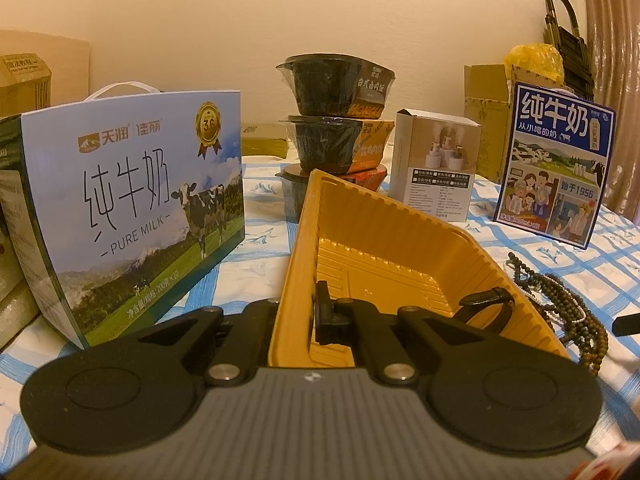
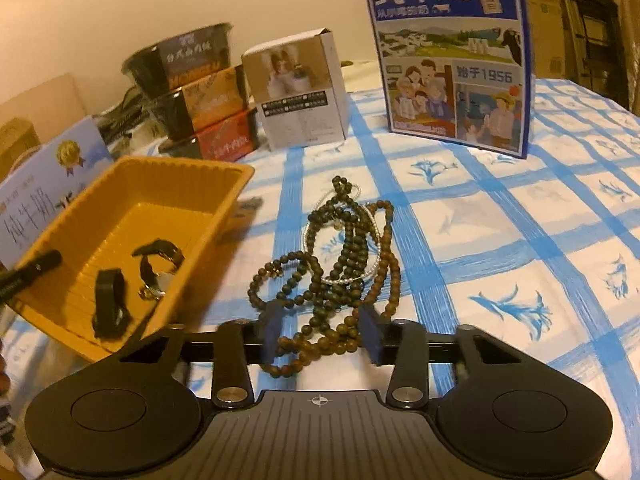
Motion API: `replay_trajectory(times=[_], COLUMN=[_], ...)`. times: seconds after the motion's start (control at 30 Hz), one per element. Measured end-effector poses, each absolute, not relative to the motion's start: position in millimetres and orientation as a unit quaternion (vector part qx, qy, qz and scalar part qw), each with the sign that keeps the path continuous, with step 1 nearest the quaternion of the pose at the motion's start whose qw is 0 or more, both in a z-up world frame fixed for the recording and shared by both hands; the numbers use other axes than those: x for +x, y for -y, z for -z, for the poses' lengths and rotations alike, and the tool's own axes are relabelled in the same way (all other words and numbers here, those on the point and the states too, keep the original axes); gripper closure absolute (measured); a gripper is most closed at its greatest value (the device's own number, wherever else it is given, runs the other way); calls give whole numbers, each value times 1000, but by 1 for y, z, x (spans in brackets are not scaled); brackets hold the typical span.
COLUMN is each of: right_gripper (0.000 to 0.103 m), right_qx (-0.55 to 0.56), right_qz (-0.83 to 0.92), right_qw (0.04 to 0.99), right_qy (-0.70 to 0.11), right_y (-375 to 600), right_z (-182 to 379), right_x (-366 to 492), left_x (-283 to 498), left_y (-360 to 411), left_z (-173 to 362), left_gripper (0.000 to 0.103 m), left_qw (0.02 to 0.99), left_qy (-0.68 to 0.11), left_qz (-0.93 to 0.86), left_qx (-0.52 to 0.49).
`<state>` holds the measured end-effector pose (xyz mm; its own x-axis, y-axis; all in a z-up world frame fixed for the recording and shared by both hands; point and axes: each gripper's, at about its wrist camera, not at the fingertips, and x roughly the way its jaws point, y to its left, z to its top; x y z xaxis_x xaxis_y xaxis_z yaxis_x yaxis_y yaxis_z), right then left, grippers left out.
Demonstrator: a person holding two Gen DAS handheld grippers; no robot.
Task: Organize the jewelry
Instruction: 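Move the right tool back to the dark bead strands, then grasp a dark bead strand with the right tool and lift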
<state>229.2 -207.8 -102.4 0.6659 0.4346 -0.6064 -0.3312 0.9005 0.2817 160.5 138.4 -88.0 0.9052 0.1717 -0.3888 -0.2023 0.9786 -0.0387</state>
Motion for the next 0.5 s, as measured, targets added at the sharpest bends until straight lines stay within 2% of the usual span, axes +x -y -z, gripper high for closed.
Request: replay_trajectory(times=[0.27, 0.5], right_gripper=[84, 87], right_qx=[48, 23], right_qz=[-225, -235], right_qw=[908, 907], right_qy=[-350, -348], right_y=[197, 180], right_z=[109, 116], right_x=[247, 274], left_x=[161, 162], left_y=[-141, -143], left_z=[89, 89], left_gripper=[99, 99], left_qw=[975, 975], left_qy=[-198, -197], left_qz=[-94, -94], left_qx=[-36, -34])
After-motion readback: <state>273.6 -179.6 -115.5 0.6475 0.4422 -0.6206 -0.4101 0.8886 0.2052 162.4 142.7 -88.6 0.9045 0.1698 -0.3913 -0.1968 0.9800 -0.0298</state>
